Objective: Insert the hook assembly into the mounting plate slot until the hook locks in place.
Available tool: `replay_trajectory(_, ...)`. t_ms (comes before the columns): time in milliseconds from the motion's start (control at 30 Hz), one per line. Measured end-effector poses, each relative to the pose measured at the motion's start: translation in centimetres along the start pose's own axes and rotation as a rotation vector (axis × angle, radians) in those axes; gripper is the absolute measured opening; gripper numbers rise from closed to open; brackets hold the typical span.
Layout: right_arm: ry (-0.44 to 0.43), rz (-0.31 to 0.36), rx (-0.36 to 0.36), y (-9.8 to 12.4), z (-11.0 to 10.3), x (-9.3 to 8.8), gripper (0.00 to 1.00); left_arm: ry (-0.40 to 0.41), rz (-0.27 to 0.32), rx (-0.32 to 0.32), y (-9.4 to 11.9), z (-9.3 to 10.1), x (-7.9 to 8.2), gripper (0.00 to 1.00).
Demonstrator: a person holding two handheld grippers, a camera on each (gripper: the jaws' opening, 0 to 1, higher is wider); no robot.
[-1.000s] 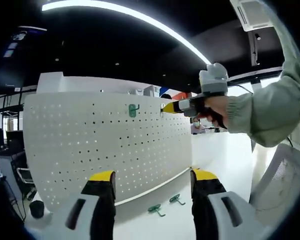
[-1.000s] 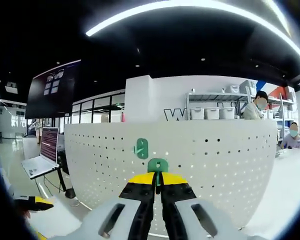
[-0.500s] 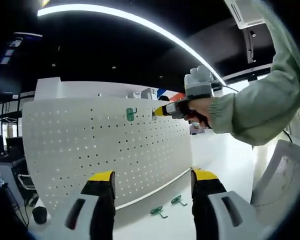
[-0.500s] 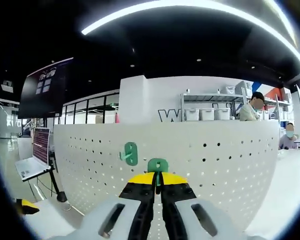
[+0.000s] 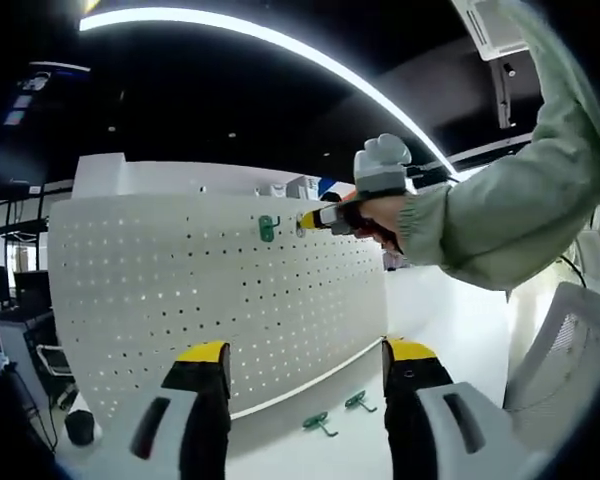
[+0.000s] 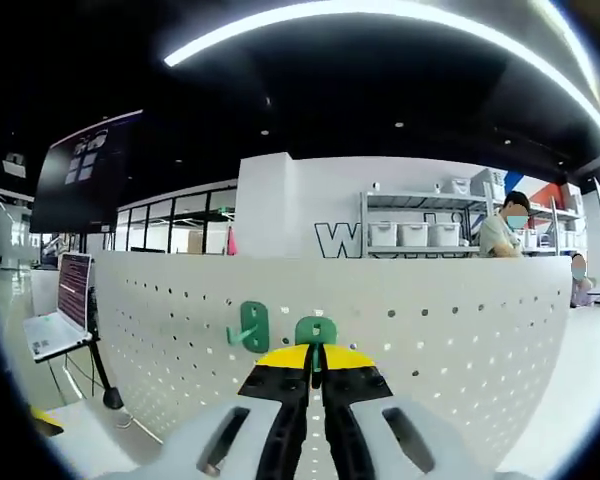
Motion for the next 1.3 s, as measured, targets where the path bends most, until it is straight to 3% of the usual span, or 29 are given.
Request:
replay_trajectory(767,0.026,-0.003,-0.012,-1.5,0.1,0.2,0.01,0.006,-0.003,-0.006,0.0,0.0,-0.1,0.63)
replay_trajectory(1300,0.107,0.007,-0.056,-2.0,0.0,0.2,0.01,0.008,0.0,-0.004,0.0,0.0,0.0,0.63)
Point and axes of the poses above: the point that each gripper's makers call its tool centre point, and the gripper's own axes: y roughly backward along the fingers, z roughly to its right, x roughly out of its top, the point moved 4 cm from there along y, roughly backward along the fingers, and after that the axes turned 12 degrees about y, right-handed, at the moved point
